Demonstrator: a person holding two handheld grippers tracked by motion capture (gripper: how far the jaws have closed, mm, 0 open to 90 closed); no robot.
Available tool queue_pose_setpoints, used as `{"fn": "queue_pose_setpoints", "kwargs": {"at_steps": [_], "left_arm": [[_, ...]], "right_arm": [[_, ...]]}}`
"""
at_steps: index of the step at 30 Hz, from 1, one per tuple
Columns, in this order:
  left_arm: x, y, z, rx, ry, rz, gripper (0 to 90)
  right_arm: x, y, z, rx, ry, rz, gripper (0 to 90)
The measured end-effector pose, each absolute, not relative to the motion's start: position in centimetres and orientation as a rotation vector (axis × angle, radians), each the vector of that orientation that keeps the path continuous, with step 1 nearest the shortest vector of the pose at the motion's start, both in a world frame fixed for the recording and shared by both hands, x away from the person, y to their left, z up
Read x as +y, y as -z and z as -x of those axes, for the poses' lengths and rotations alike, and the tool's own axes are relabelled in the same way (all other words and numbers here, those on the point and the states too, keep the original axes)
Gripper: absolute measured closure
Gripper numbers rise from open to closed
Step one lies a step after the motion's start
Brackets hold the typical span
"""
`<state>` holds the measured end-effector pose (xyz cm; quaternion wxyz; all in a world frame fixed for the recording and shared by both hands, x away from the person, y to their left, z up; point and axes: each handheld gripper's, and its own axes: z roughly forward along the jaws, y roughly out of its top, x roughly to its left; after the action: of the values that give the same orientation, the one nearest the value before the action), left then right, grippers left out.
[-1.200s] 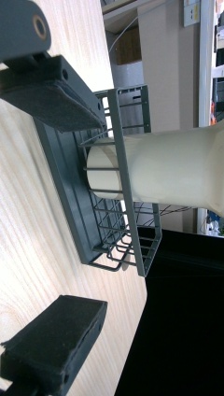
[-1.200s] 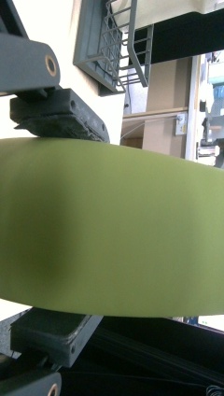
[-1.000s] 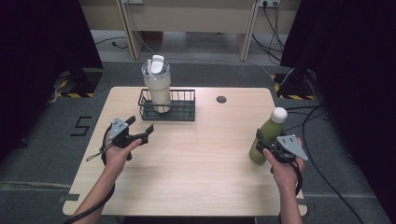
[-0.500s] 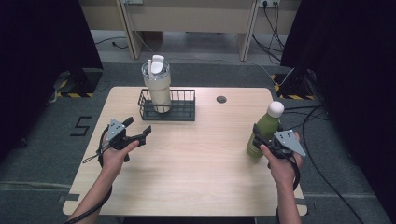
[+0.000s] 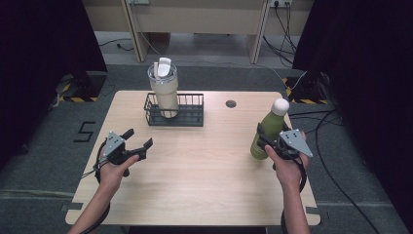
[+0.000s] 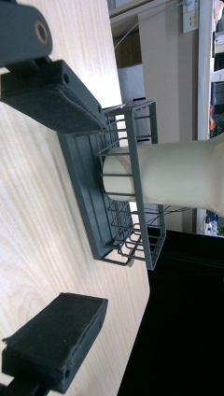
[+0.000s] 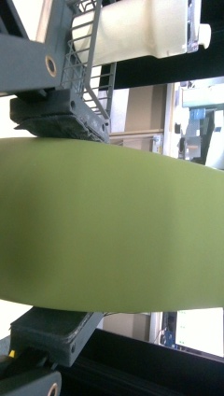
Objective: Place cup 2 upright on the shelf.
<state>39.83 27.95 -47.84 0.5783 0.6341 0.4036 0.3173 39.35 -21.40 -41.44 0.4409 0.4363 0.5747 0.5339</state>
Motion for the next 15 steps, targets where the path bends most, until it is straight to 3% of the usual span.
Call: {"fn": "queue_pose_setpoints", "kwargs": {"at_steps": [15], "left_arm": [[29.0, 48.4, -37.9, 0.960, -0.745, -1.477, 12.8]], "right_arm": [[-19.7, 40.6, -40.3, 1.426, -1.361, -1.057, 23.6]]}}
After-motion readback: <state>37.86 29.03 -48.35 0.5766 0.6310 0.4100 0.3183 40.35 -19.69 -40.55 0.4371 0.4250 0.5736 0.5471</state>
